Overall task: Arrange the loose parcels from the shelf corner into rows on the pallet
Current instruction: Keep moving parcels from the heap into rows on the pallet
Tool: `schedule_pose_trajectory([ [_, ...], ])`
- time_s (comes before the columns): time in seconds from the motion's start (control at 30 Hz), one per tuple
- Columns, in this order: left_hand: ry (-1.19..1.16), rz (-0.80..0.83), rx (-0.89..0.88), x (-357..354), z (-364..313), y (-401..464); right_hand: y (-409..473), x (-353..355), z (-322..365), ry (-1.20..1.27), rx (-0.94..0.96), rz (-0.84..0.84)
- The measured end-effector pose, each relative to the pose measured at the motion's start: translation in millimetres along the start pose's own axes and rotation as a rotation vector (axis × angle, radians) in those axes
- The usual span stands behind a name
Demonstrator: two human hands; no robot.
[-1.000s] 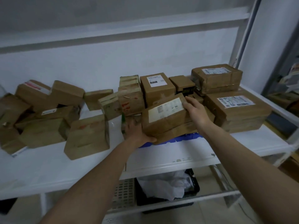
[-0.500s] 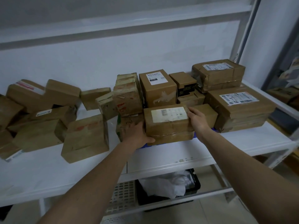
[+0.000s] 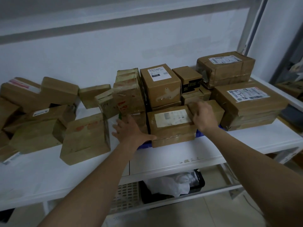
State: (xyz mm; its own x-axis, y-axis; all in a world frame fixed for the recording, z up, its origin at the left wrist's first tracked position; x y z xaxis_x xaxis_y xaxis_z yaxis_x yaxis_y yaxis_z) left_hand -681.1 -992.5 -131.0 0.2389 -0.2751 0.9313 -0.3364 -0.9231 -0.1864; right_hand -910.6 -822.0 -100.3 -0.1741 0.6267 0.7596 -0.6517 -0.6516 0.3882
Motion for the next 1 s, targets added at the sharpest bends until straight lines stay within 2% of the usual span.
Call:
schedule_pose_trajectory([
  [0.1,-0.002,0.060,0.041,-7,6,3,5,-5,-25,-0.358,-0.083,0.211],
  [0.2,0.032,0.011,0.046,-7,0,5,3,-15,-47,-0.455,-0.191,0.402],
  [0.3,0.073,0.014,0.059,-11,-2,8,4,-19,-49,-0.421,-0.219,0.418],
  [0.43,0.149,0.009,0.060,-11,-4,8,12,-17,-43,-0.460,-0.159,0.429],
  [0.5,0.239,-0.111,-0.062,-8,-21,0,16,-16,-41,-0.492,-0.108,0.448],
  [0.57,0.219,-0.258,-0.326,-9,-55,-17,21,-17,-38,-0.516,-0.043,0.462],
  [0.63,0.218,-0.266,-0.585,-23,-88,-36,24,-20,-36,-0.519,0.005,0.488],
  [0.7,0.216,-0.164,-0.671,-39,-106,-38,28,-23,-35,-0.519,0.032,0.523],
  [0.8,0.201,-0.049,-0.626,-52,-116,-24,33,-25,-40,-0.523,0.049,0.584],
  [1.0,0.274,-0.095,-0.526,-54,-122,-12,44,-24,-44,-0.567,0.128,0.627],
])
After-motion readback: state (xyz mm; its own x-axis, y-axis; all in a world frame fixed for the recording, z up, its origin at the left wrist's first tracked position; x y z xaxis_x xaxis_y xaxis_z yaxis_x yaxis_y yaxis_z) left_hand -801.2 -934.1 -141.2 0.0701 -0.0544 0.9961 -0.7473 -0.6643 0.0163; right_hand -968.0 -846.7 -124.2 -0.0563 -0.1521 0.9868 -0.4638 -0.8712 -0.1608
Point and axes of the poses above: each hand's wrist, its own y-axis towards the middle knuckle, its own x-axis out of the back of the hand, z = x × y, the point moved 9 cm from there along y, towards the middle knuckle, and after that the axes turned 7 degrees about x, right-handed, at the moved point
